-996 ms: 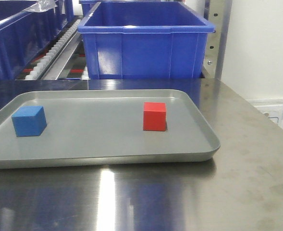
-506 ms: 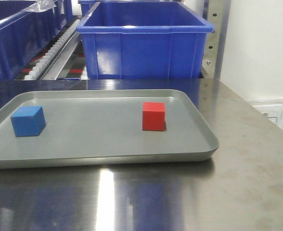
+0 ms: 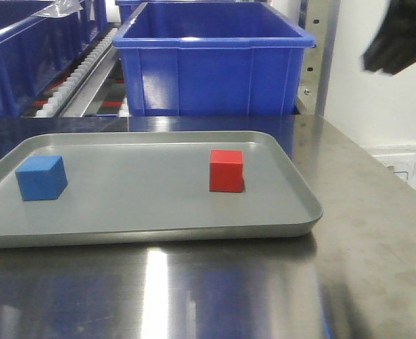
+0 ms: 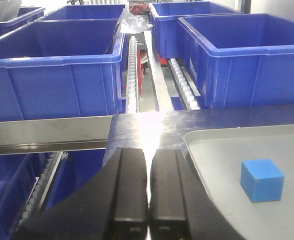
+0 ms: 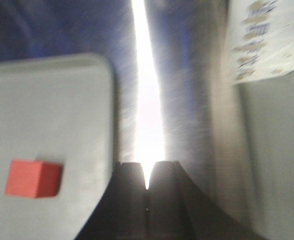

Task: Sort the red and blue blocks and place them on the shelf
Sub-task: 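Lower the open right gripper over the red cube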

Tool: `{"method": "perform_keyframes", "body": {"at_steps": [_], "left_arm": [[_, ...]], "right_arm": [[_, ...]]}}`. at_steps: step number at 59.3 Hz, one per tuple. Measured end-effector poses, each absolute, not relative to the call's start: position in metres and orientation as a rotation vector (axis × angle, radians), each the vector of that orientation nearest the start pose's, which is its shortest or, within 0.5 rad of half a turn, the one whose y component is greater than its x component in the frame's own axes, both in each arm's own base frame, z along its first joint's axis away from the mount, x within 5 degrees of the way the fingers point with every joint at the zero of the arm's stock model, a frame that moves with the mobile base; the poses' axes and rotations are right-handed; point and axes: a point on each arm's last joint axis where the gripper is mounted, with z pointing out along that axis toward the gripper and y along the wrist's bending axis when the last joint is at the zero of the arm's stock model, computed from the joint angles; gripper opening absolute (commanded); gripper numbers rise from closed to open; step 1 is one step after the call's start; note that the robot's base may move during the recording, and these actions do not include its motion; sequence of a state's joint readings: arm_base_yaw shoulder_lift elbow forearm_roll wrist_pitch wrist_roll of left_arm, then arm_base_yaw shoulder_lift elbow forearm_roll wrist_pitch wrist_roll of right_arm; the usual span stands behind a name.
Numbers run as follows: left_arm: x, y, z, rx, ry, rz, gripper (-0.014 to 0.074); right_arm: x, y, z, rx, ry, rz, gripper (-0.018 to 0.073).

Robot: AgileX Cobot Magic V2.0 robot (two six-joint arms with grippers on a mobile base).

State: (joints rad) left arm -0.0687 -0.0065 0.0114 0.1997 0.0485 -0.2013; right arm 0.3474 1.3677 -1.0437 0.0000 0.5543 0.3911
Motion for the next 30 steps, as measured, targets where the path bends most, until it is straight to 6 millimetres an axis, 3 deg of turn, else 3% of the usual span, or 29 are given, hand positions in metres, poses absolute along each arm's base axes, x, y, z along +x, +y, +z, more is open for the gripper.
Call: {"method": "perform_keyframes", "body": {"at_steps": [7, 10, 17, 21, 30], "left_arm": [[0.056, -0.003, 0.205, 0.044, 1.536, -0.049, 0.0119], [0.056, -0.003, 0.205, 0.044, 1.536, -0.049, 0.0119], [0.056, -0.003, 0.205, 0.044, 1.536, -0.049, 0.0119], [0.056, -0.003, 0.205, 0.044, 1.536, -0.049, 0.0119], [0.056, -0.003, 0.205, 0.044, 1.536, -0.049, 0.0119]], "right_arm": [[0.284, 0.123, 0.291, -0.016, 2.451, 0.366, 0.0071], [0.286, 0.130, 0.284, -0.043, 2.472, 0.366, 0.0125], [0.286, 0.146, 0.271, -0.115, 2.516, 0.359, 0.0450], [0.285, 0.152, 0.266, -0.151, 2.529, 0.356, 0.0592], [0.281, 0.164, 0.266, -0.204, 2.530, 0.370, 0.0599]]}}
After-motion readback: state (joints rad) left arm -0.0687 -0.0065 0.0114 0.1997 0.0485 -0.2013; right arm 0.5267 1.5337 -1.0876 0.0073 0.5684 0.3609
